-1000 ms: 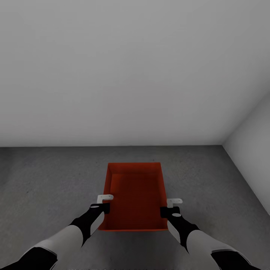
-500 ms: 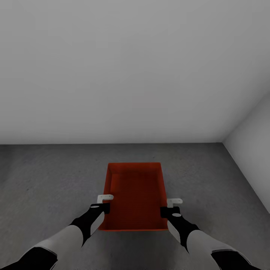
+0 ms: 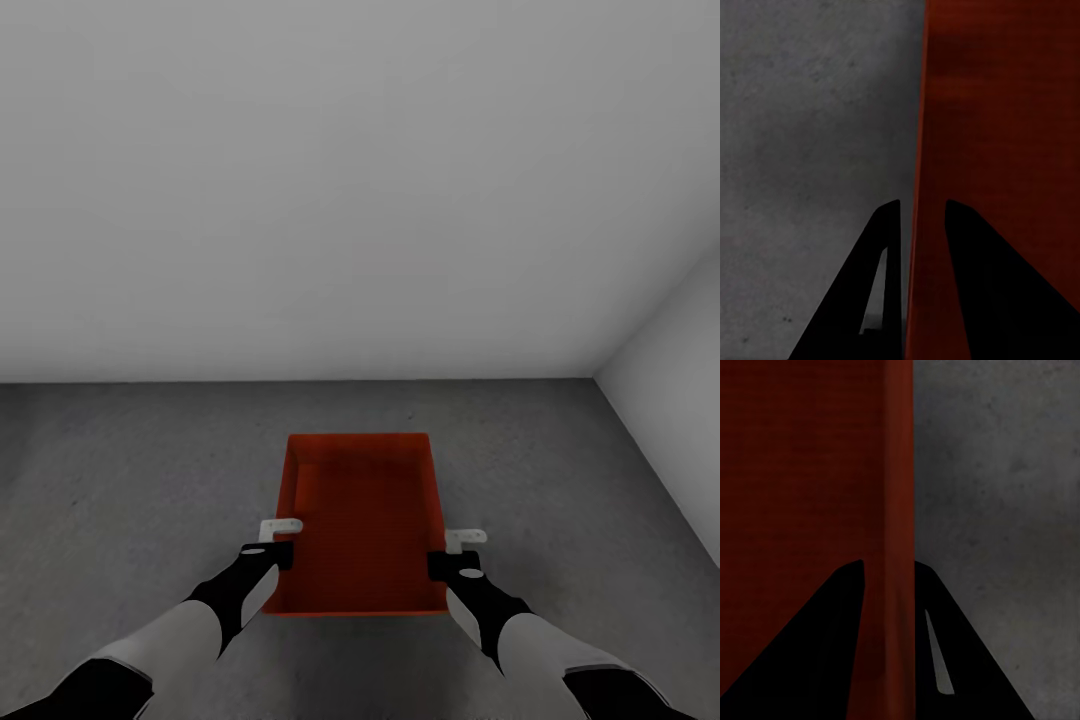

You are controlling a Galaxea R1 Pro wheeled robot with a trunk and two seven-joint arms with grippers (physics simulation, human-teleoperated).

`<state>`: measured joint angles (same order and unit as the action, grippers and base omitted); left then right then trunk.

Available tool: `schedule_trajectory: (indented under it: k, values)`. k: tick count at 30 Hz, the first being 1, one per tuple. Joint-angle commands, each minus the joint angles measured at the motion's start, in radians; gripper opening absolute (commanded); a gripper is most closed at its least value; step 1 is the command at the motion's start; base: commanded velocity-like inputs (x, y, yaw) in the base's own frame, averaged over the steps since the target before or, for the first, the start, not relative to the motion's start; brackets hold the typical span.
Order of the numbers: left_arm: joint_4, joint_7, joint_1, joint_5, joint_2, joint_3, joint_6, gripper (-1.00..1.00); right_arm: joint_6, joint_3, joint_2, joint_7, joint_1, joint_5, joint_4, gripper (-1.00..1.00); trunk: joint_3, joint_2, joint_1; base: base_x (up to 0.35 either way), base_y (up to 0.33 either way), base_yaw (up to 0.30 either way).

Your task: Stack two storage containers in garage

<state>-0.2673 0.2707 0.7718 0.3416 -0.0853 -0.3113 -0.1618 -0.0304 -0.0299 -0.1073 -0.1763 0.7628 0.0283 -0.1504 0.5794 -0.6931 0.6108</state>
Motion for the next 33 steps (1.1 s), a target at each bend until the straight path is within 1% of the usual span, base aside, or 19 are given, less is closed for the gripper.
schedule_trajectory:
  k: [1,8,12,27,33]
  values:
    - [-0.004,0.016,0.001,-0.024,0.053,0.055,0.023,-1.0,-0.002,-0.007,0.0,0.009,0.0,-0.01,0.003,-1.0,0.001,-0.001,0.0,0.069,0.0,0.0]
    - [-0.003,0.016,0.001,-0.024,0.055,0.055,0.024,-1.0,-0.002,-0.007,0.0,0.009,0.0,-0.009,0.003,-1.0,0.001,-0.001,0.0,0.231,0.0,0.0]
    - [-0.003,0.016,0.001,-0.024,0.056,0.055,0.024,-1.0,-0.002,-0.007,0.0,0.009,0.0,-0.01,0.003,-1.0,0.001,-0.001,0.0,0.117,0.0,0.0]
    - [-0.004,0.016,0.001,-0.024,0.055,0.055,0.024,-1.0,-0.002,-0.007,0.0,0.008,0.0,-0.01,0.003,-1.0,0.001,-0.001,0.0,0.009,0.0,0.0]
    - [-0.004,0.016,0.001,-0.024,0.055,0.055,0.024,-1.0,-0.002,-0.007,-0.001,0.004,0.0,-0.01,0.003,-1.0,0.001,-0.001,0.0,0.0,0.0,-0.15]
